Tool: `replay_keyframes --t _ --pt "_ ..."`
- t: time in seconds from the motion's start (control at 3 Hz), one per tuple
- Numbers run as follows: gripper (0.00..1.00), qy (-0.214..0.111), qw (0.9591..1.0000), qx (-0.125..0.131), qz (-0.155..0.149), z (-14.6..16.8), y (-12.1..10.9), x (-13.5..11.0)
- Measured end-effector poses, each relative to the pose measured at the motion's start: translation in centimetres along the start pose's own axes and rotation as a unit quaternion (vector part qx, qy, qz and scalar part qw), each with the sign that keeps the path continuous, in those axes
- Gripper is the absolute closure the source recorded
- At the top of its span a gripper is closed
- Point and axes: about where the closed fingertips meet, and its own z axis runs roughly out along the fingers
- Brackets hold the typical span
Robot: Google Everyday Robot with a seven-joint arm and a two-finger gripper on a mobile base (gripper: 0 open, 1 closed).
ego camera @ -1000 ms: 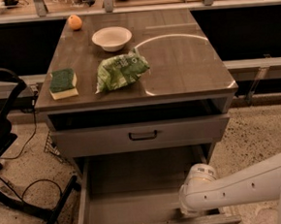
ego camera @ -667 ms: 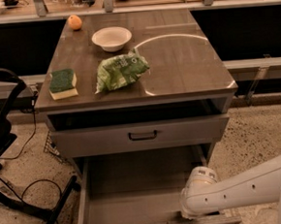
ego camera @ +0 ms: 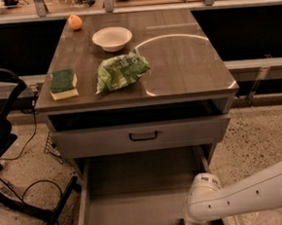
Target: Open middle drawer
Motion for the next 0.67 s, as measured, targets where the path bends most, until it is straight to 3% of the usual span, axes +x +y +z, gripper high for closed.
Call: replay_keyframes --t 0.67 --pt "0.28 0.000 1.0000 -0.002 0.000 0.11 0.12 0.00"
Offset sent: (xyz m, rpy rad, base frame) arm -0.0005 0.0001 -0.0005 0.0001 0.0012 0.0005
